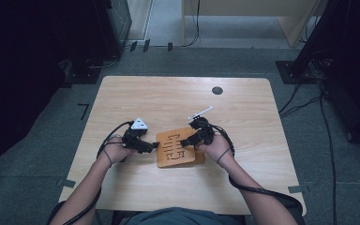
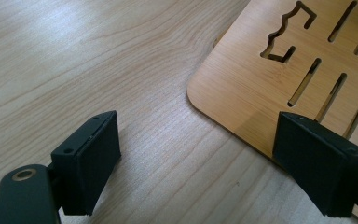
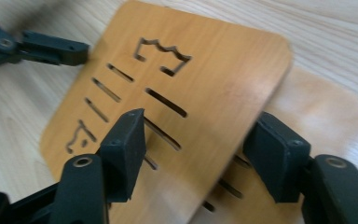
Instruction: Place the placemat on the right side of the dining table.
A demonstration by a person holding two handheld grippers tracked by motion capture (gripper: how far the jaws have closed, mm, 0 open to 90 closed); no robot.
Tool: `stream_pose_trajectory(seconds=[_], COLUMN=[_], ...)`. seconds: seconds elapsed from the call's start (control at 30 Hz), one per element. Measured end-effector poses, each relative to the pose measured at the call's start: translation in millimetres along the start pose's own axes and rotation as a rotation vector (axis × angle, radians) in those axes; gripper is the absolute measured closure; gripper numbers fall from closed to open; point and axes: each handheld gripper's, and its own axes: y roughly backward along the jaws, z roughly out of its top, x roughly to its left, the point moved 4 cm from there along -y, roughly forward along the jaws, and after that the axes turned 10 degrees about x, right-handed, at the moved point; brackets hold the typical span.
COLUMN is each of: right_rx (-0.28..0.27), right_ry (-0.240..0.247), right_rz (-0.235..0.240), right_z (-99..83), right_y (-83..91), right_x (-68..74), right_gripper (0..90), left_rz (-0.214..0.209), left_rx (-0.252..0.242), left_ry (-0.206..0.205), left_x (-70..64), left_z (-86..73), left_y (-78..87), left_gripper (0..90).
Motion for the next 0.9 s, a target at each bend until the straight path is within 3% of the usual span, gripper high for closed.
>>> stream_pose_trajectory(seconds=[0.3,0.37,0.43,0.47,0.53,0.6,0.7,0.87,0.9], right_rx=[-0.009,-0.039,-0.044,-0.038,-0.037,-0.019,-0.028,-0.035,-0.039], right_ry=[-0.027,-0.029,-0.033,-0.066,-0.073,-0.116,-0.141,-0.162,-0.172], right_rz=[0.045,0.09,0.1,0.134,0.143,0.19,0.225,0.273,0.322], right_z=[3.9,6.9,7.5,8.9,9.1,9.3,10.5,11.8,13.2], right_y=[6.8,16.9,18.9,23.3,24.3,27.8,29.2,30.3,34.0], right_x=[3.1,7.8,8.6,10.3,10.4,11.6,11.8,13.4,17.0], right_gripper=[43.3,44.0,44.9,46.0,47.0,48.9,50.0,51.6,51.9], left_rz=[-0.001,-0.003,-0.003,-0.004,-0.006,-0.007,-0.007,-0.013,-0.017], left_rx=[-0.002,-0.005,-0.006,-0.008,-0.009,-0.008,-0.009,-0.015,-0.016], left_ry=[0.001,0.004,0.005,0.007,0.007,0.004,0.004,0.005,0.001], left_x=[0.2,0.2,0.0,-0.3,-0.5,-0.6,-0.6,-1.7,-3.4], left_z=[0.0,-0.1,0.0,0.1,0.0,0.0,0.0,0.5,1.1], left_y=[0.0,0.0,-0.1,-0.3,-0.4,-0.4,-0.5,-1.0,-1.7], left_gripper=[13.8,13.8,13.8,13.8,13.8,13.8,13.8,13.8,13.8])
